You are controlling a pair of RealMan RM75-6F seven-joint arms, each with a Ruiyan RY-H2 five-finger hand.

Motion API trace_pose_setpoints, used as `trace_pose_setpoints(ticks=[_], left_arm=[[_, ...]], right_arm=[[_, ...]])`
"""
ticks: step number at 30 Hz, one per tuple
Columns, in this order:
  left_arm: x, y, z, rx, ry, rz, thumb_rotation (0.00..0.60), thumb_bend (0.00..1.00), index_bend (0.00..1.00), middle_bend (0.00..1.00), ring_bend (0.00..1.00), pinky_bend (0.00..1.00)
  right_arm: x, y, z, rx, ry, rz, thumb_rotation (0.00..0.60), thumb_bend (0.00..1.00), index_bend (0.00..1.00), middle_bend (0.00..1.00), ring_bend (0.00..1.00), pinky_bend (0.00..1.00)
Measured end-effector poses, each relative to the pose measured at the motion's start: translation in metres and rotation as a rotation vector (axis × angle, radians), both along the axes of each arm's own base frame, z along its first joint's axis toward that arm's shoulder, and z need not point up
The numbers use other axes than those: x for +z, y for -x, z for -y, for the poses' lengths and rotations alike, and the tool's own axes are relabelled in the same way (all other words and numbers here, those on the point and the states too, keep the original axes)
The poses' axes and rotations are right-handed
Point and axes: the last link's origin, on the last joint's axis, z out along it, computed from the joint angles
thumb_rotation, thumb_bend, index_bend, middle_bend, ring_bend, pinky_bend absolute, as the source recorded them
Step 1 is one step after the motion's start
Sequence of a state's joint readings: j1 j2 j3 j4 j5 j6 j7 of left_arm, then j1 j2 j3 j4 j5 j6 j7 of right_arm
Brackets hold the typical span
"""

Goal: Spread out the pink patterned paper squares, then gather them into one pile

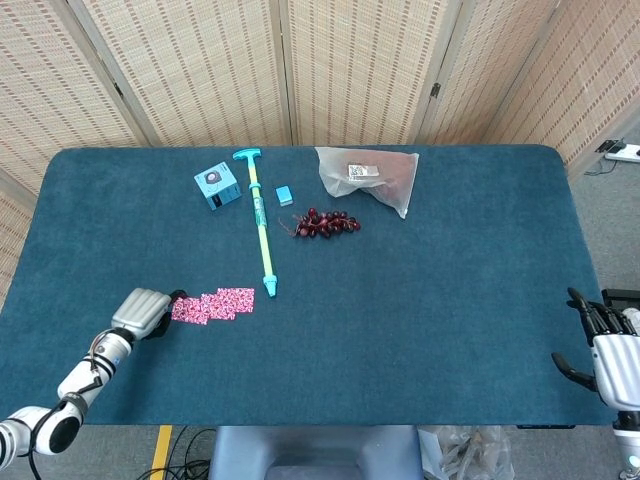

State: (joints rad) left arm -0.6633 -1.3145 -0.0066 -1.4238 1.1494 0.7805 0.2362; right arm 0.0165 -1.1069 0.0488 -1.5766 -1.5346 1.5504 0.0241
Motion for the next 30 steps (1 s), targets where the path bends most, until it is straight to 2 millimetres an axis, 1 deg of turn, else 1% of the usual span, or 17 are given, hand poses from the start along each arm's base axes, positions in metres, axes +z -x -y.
trace_pose_setpoints(ticks=[7,12,17,20,30], left_arm=[[-0.027,-0.024,-0.001,-0.039,0.036,0.051,0.6,0.74,0.25,1.0,1.0,1.0],[-0.042,-0.031,-0.006,-0.05,0.052,0.038,0.6,0.74,0.25,1.0,1.0,1.0],[-0.047,-0.032,-0.008,-0.049,0.062,0.02,0.6,0.74,0.25,1.0,1.0,1.0],[-0.048,-0.034,-0.005,-0.052,0.074,0.01,0.6,0.74,0.25,1.0,1.0,1.0],[-0.049,-0.044,0.012,-0.074,0.114,-0.002,0.6,0.74,0.25,1.0,1.0,1.0]], right_arm=[[0.001,0.002,0.001,-0.005,-0.003,0.001,0.6,0.24,0.0,0.26,0.2,0.19],[0.002,0.006,0.0,-0.013,-0.002,0.005,0.6,0.24,0.0,0.26,0.2,0.19],[0.002,0.009,-0.001,-0.024,0.0,0.01,0.6,0.24,0.0,0.26,0.2,0.19],[0.002,0.011,-0.001,-0.027,0.001,0.011,0.6,0.24,0.0,0.26,0.2,0.19],[0.002,0.011,-0.001,-0.025,0.003,0.011,0.6,0.24,0.0,0.26,0.2,0.19]])
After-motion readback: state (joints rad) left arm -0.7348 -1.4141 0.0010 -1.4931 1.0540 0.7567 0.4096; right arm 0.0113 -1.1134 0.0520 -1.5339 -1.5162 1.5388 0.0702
